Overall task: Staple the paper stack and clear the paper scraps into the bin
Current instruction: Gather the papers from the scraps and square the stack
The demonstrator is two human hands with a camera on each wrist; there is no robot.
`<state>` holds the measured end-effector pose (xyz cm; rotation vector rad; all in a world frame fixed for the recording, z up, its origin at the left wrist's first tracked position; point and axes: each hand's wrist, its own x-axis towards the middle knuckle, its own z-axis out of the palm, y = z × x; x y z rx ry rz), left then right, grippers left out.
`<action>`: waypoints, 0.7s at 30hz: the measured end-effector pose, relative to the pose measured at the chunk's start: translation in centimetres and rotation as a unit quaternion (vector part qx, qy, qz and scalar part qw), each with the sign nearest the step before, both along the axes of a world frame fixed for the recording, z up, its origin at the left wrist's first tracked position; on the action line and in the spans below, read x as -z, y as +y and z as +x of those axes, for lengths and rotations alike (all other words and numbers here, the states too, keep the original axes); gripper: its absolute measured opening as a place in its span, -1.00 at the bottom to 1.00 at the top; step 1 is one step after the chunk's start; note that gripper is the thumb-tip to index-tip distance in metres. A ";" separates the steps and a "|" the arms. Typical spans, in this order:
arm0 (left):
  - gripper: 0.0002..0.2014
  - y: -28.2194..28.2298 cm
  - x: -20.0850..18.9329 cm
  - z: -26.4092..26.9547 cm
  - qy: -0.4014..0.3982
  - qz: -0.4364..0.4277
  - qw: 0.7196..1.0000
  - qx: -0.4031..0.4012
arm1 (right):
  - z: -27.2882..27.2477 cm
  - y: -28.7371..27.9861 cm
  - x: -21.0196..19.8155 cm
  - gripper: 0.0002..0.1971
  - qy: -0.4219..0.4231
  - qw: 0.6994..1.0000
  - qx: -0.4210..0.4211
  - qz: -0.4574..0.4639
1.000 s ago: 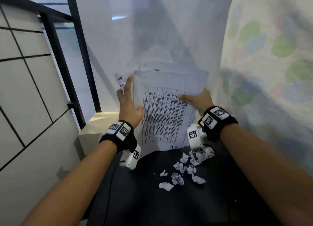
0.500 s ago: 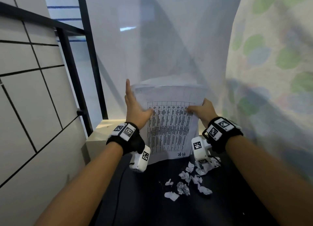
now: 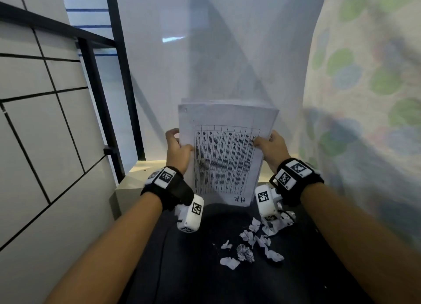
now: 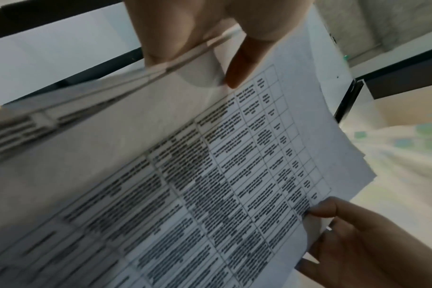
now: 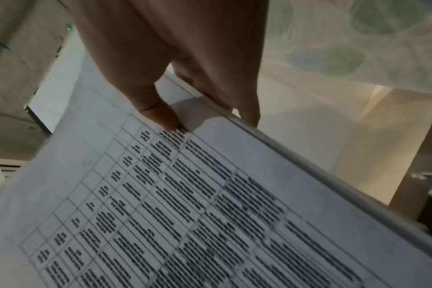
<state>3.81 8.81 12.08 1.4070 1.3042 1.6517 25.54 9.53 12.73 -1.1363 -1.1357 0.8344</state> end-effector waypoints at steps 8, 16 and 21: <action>-0.51 0.4 1.9 -0.4 -0.010 -0.066 0.998 -0.023 | -1.1 0.4 0.9 -0.86 0.003 1.000 -0.019 -0.024; -0.50 0.4 2.4 -0.1 0.064 -0.082 0.994 0.028 | -1.8 0.2 0.6 -0.44 -0.017 0.997 -0.022 -0.075; -0.50 -0.4 1.2 0.5 0.043 0.007 0.999 -0.013 | -2.9 0.2 -0.2 -0.38 -0.021 0.999 -0.018 -0.016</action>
